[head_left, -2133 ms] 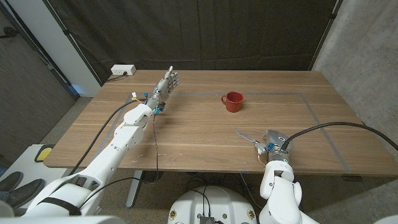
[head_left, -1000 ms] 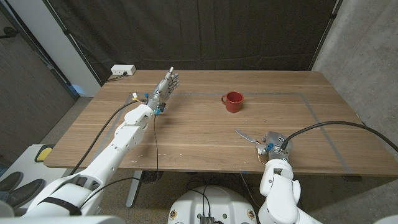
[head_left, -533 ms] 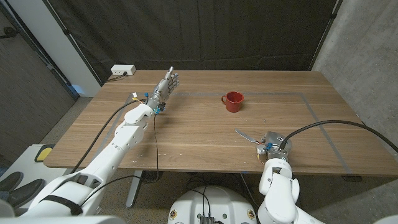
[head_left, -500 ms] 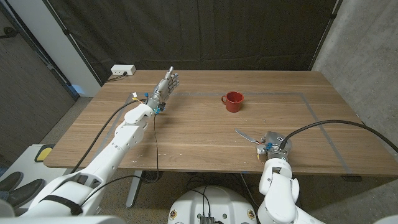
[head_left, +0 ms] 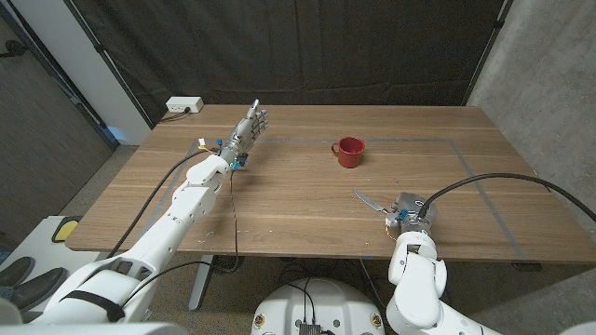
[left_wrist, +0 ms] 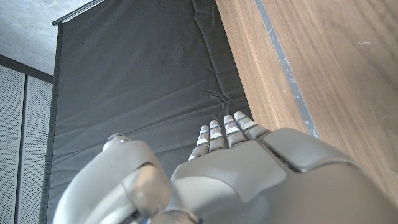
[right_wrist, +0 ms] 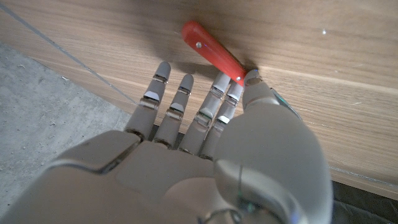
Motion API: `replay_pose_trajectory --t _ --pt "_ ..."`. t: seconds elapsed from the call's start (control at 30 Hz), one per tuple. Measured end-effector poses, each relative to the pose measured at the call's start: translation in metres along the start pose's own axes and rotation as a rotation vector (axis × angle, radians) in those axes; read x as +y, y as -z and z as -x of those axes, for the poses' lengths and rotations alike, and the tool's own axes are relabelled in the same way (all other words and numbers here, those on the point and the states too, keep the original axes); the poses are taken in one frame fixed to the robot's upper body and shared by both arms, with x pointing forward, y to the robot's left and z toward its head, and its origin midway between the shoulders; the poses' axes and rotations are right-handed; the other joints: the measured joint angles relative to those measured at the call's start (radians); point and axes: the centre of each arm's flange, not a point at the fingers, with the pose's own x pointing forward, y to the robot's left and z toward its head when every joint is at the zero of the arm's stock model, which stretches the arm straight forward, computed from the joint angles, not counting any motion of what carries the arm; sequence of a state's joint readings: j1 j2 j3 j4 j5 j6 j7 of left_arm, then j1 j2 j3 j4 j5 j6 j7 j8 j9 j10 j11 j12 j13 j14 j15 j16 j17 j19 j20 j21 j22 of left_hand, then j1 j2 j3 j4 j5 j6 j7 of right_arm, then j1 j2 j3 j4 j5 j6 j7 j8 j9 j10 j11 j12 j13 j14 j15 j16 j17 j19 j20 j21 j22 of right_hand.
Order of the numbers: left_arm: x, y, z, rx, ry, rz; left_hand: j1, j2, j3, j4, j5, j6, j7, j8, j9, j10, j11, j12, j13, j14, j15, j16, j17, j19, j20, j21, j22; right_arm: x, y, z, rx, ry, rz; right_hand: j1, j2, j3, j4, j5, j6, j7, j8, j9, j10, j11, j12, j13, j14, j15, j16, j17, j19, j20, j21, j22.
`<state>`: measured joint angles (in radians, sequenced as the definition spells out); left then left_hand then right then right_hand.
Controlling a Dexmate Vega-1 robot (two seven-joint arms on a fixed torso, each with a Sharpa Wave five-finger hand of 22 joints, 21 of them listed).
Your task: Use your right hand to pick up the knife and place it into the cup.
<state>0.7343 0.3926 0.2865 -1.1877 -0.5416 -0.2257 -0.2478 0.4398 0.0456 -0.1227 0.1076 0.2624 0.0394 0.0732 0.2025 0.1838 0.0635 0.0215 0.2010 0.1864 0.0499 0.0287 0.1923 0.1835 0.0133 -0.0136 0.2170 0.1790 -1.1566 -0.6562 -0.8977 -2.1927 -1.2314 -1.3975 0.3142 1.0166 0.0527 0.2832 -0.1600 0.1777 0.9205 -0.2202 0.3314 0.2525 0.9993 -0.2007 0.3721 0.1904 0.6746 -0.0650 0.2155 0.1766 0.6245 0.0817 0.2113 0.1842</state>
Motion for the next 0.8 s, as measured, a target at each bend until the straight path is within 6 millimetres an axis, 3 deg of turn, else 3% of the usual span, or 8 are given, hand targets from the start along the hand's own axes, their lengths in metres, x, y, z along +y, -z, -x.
replay_pose_trajectory --t 0.37,0.8 --pt "0.0 0.001 0.001 -0.001 -0.007 0.006 0.002 0.002 0.0 0.0 0.0 0.002 -0.002 0.0 0.0 0.0 0.0 0.0 0.0 0.0 0.0 0.0 0.0 -0.001 0.001 0.0 0.0 0.004 0.002 -0.009 0.01 -0.012 0.031 0.027 0.002 0.01 0.002 -0.007 0.041 0.006 0.027 0.023 0.07 -0.002 0.021 0.0 0.075 -0.014 0.0 0.0 0.018 -0.028 0.008 0.0" --pt "-0.002 0.0 0.001 -0.008 -0.01 0.007 0.002 0.002 -0.007 0.001 0.0 0.002 -0.002 0.0 0.0 0.0 0.0 0.0 0.0 -0.004 -0.004 0.0 0.0 -0.009 -0.006 0.0 0.0 0.01 0.005 -0.014 0.0 -0.003 0.015 0.038 -0.01 0.018 0.001 -0.004 0.062 0.024 0.037 0.024 0.1 0.003 0.037 0.003 0.144 -0.03 0.0 0.0 0.036 -0.046 0.015 0.0"
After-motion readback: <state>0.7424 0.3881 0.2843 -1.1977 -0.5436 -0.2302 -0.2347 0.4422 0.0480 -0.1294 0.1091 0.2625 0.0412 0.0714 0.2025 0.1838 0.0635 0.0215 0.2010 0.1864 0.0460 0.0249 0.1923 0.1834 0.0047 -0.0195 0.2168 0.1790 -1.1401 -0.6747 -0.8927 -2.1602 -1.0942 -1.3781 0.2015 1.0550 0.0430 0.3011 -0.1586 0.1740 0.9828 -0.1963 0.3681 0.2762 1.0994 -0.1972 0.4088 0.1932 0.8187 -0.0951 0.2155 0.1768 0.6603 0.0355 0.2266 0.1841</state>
